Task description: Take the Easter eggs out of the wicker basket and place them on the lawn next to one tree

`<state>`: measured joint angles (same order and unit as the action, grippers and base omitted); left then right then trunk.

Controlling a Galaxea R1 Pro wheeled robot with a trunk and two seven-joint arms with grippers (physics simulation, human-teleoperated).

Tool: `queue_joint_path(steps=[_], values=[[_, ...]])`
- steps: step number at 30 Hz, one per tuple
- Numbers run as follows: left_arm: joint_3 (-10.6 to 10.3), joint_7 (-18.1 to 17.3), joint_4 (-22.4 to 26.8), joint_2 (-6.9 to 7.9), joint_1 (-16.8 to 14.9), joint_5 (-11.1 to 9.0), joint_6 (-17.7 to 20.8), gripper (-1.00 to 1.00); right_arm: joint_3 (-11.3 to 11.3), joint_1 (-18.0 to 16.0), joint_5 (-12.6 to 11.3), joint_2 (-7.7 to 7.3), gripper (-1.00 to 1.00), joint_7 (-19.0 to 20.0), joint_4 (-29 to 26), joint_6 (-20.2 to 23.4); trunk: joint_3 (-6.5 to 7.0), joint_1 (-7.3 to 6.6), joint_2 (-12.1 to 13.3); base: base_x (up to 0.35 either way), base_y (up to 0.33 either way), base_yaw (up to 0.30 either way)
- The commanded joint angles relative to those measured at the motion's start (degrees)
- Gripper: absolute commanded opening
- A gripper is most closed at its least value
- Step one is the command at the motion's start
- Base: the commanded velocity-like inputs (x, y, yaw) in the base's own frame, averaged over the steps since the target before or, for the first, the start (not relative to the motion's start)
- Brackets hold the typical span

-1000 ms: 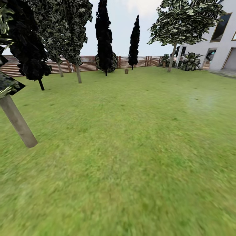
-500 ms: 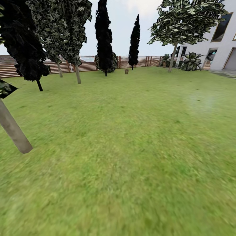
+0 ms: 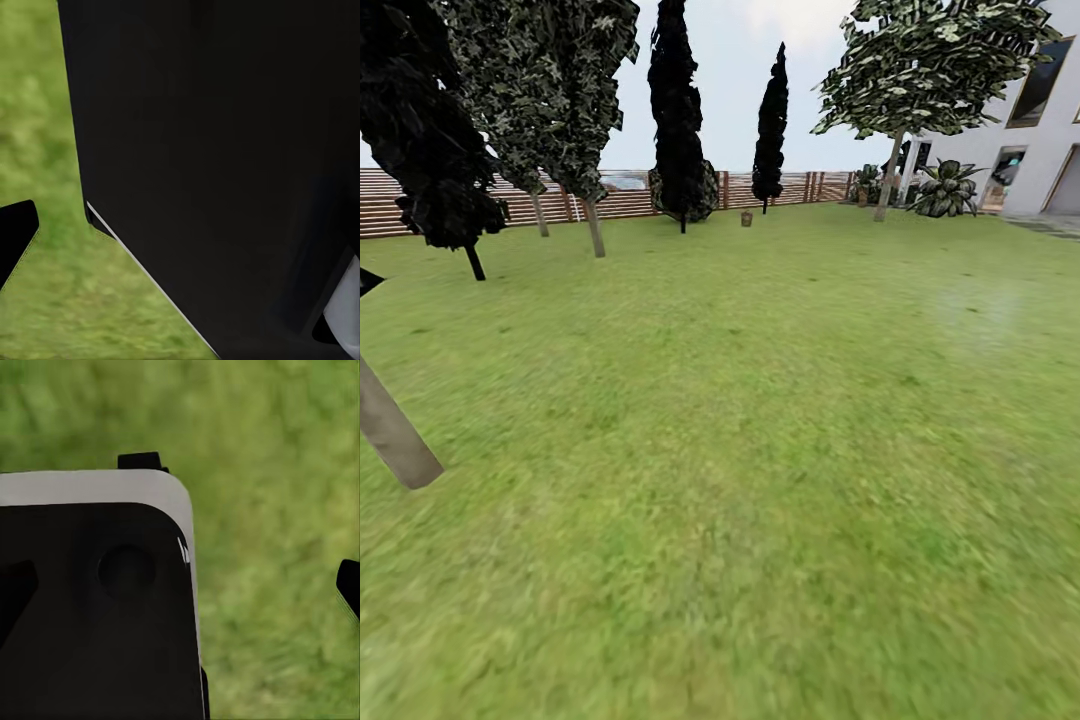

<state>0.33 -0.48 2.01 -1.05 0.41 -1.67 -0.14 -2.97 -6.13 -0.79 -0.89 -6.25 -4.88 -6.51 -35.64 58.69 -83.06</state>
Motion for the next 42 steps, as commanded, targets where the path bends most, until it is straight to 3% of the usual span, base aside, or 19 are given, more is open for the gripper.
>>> queue_joint_path(steps=[1,42], values=[[0.0,0.0,0.1,0.00,0.0,-0.2,0.0,1.00,-0.3,0.0,-0.1,0.01,1.00,0.0,0.1,-0.3,-0.04,0.04,0.0,0.341,0.000,0.000],[0.0,0.0,0.1,0.00,0.0,-0.2,0.0,1.00,-0.3,0.0,-0.1,0.01,1.00,0.0,0.1,-0.3,-0.04,0.04,0.0,0.341,0.000,0.000]])
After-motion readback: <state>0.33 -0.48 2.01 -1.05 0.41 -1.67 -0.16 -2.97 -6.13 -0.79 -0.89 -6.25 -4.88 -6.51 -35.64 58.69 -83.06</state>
